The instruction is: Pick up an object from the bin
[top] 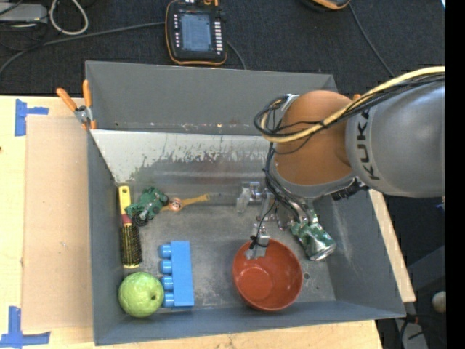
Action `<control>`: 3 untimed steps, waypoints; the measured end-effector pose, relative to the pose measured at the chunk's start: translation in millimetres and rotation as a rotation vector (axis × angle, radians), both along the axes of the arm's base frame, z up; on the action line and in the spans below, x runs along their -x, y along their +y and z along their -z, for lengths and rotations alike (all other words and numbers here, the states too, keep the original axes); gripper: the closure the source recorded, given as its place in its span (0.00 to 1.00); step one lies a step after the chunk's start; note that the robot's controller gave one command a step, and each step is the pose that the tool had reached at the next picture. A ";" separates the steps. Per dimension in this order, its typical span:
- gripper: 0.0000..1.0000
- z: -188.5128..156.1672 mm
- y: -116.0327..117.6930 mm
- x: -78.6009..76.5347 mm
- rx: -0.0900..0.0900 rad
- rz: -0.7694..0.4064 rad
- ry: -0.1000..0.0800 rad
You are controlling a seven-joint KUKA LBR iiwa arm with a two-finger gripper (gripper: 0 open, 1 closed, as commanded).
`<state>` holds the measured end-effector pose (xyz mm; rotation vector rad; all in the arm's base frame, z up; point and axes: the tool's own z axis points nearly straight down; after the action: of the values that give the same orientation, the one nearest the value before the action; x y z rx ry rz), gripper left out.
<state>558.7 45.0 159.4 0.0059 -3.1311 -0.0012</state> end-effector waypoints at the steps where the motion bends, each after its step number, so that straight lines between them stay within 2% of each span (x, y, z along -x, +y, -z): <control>1: 0.00 -4.4 -0.4 -1.8 0.000 0.002 -0.008; 2: 0.00 89.7 -28.2 51.7 -0.007 -0.548 -0.003; 3: 0.00 31.1 -35.7 52.8 -0.003 -0.579 -0.013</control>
Offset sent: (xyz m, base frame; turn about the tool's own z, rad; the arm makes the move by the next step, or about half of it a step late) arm -0.0516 -0.0290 -0.0894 -0.5560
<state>505.9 9.3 128.2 0.9037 -3.0113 -0.0014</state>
